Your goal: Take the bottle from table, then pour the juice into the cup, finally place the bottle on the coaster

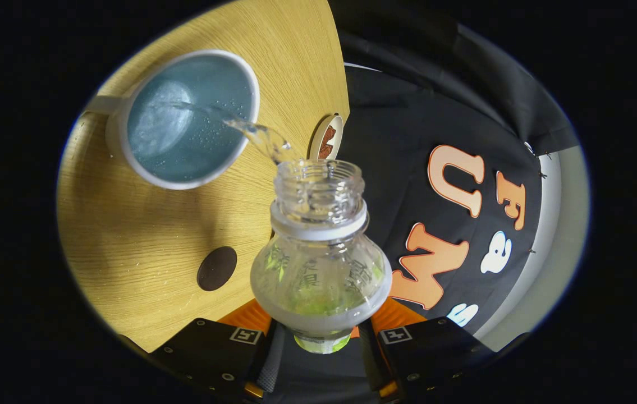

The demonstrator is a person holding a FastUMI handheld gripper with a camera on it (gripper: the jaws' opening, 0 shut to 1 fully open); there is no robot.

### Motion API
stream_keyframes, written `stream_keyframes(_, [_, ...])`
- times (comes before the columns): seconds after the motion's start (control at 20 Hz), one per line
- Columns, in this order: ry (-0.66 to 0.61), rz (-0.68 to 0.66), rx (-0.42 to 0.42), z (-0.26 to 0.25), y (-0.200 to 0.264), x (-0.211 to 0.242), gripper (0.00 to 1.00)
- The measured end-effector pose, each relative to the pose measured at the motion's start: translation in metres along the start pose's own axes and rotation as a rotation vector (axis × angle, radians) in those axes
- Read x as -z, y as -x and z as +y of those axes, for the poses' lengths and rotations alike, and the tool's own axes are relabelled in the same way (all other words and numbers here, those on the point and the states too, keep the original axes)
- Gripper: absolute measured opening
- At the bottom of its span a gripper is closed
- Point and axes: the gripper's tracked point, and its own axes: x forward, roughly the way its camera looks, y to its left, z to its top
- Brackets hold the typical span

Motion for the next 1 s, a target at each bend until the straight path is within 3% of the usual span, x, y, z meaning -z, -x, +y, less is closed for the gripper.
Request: stream_keyframes(1.0, [0.046, -0.001, 0.003, -0.0075, 0.0002, 0.0001, 0.61])
